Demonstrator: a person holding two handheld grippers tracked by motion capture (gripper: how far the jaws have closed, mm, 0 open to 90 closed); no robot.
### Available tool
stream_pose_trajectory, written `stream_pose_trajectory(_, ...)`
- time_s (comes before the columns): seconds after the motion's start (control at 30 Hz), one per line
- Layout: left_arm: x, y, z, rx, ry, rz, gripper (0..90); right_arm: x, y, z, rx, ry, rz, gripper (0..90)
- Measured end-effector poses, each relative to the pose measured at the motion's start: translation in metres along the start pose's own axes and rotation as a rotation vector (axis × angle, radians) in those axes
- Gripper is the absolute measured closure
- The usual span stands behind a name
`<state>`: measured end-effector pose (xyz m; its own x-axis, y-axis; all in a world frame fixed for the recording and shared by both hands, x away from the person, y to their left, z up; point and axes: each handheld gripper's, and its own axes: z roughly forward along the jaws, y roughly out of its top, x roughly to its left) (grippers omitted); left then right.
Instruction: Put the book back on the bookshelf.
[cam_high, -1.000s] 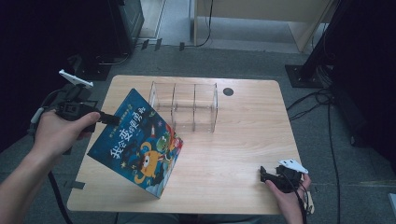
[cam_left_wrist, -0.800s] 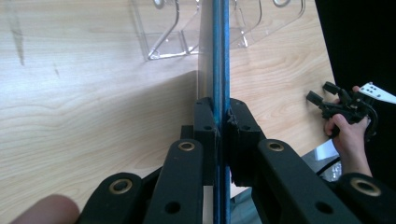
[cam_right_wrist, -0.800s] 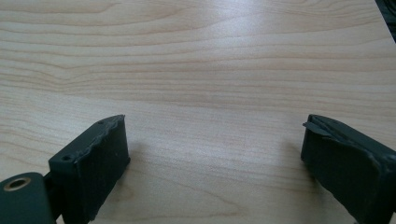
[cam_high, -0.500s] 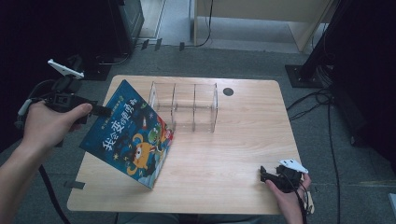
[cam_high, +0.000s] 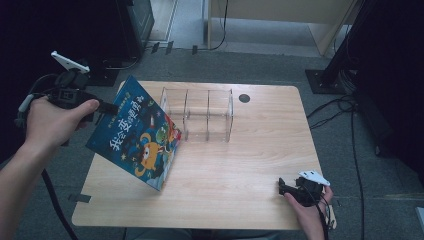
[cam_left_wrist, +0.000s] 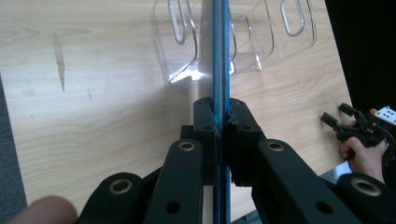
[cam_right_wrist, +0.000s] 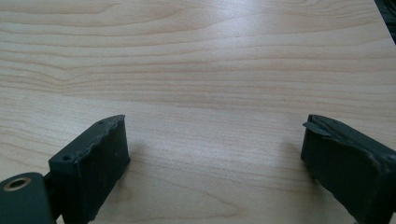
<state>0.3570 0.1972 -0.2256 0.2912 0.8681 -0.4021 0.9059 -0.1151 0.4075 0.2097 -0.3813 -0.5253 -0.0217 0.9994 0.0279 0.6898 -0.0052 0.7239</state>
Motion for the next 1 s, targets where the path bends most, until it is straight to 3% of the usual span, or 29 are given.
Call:
stream_pose_trajectory(0.37,-0.007,0.015,0.002,-0.015,0.022,0.008,85.3,0.000,0.000,0.000,0.000,0.001,0.001,6.9)
stream_pose_trajectory(1.0,-0.011,0.039,0.012,-0.042,0.035,-0.022,85.3,0.000,0.000,0.000,0.000,0.001,0.003,6.9)
